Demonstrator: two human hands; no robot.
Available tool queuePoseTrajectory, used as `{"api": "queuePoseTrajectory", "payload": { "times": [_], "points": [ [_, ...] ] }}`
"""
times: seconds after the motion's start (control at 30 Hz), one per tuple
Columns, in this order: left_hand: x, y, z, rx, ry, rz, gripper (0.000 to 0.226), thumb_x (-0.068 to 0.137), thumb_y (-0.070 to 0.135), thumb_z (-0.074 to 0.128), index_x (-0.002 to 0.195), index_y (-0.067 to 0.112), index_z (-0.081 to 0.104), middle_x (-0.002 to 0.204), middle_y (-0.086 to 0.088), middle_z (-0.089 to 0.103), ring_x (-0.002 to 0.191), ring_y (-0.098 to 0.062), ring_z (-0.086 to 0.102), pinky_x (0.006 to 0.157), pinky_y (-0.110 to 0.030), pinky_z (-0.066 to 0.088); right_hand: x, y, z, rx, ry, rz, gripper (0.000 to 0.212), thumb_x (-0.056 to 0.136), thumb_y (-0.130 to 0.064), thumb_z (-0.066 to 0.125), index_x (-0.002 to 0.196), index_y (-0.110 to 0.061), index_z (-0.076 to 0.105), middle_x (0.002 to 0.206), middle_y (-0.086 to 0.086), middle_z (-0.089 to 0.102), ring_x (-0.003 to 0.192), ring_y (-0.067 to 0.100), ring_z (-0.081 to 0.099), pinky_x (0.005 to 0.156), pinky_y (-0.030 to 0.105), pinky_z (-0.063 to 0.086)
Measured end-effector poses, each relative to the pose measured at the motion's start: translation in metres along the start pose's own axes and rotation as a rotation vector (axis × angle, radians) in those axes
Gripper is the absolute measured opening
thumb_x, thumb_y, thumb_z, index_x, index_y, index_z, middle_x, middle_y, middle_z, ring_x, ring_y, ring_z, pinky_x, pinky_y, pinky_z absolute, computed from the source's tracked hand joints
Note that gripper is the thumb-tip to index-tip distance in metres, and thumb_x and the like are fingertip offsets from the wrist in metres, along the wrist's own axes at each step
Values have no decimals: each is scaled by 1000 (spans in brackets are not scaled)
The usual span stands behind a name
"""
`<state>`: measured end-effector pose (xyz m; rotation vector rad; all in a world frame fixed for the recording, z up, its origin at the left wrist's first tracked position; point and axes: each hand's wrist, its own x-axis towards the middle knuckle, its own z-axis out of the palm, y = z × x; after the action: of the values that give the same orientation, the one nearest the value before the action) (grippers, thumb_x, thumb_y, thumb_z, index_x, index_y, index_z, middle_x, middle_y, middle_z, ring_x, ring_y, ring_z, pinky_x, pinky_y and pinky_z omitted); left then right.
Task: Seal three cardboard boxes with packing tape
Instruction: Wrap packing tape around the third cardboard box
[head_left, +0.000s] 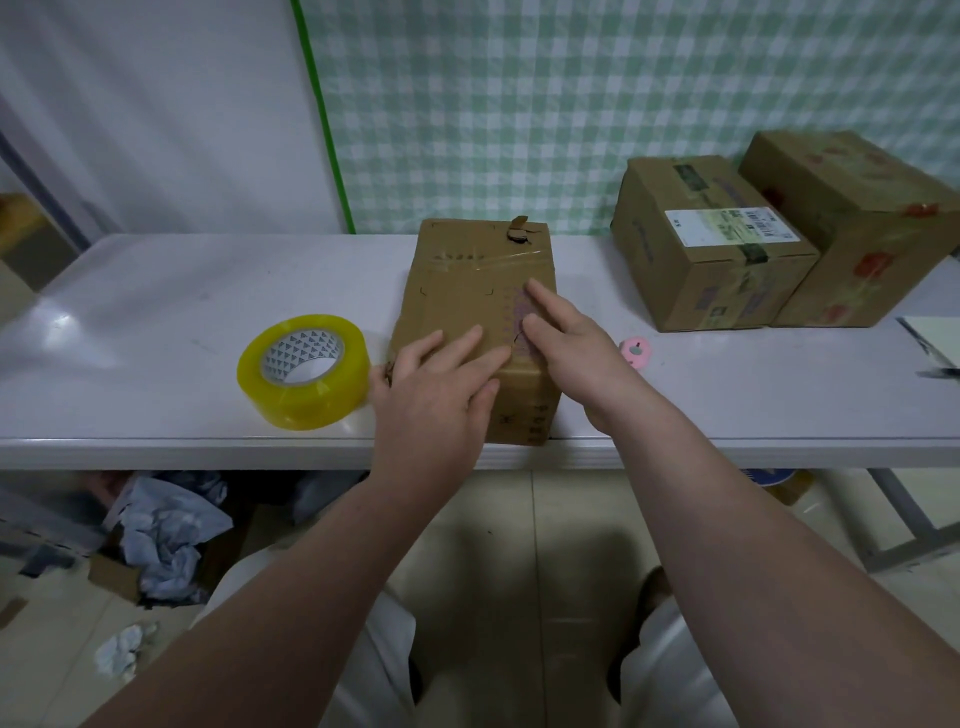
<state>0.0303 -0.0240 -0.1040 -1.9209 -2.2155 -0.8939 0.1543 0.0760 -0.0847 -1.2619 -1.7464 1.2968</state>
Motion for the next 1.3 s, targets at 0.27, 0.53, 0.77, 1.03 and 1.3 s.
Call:
{"api": "queuePoseTrajectory", "payload": {
  "times": [0.27,0.53,0.77,1.03,1.3],
  "points": [
    [-1,9,-3,76,-79,-21,35,95,31,50,128,43,54,143,11,47,132,-25,36,100,-58,30,3,-4,-2,-23,7,9,46,100,-27,44,144,-36,39,146,-9,46,124,9,48,98,21,39],
    [0,3,-12,11,-137,42,41,96,36,41,137,38,46,150,8,39,136,-23,32,107,-55,29,-5,-12,5,-24,87,29,45,101,-30,36,145,-34,39,146,-8,46,128,12,45,92,19,34],
    [16,-68,-26,-215,202,-323,42,94,13,45,135,4,49,134,-15,55,125,-32,47,107,-43,35,-14,-20,8,-217,139,-40,35,100,-31,33,128,-27,54,138,-5,51,122,18,46,85,19,33],
    [23,-107,-12,427,-369,-484,50,83,16,56,131,26,48,119,-6,59,120,-28,48,112,-54,16,-24,-23,12,-461,37,-99,92,65,-75,65,144,-35,38,156,1,25,140,25,24,112,50,31],
    [32,-103,-39,-375,48,-542,33,83,16,70,112,2,65,101,-19,67,94,-32,62,80,-38,46,-28,-22,-1,-729,65,-125,89,68,-55,78,145,-39,35,160,-2,13,144,27,12,118,47,13]
  ]
}}
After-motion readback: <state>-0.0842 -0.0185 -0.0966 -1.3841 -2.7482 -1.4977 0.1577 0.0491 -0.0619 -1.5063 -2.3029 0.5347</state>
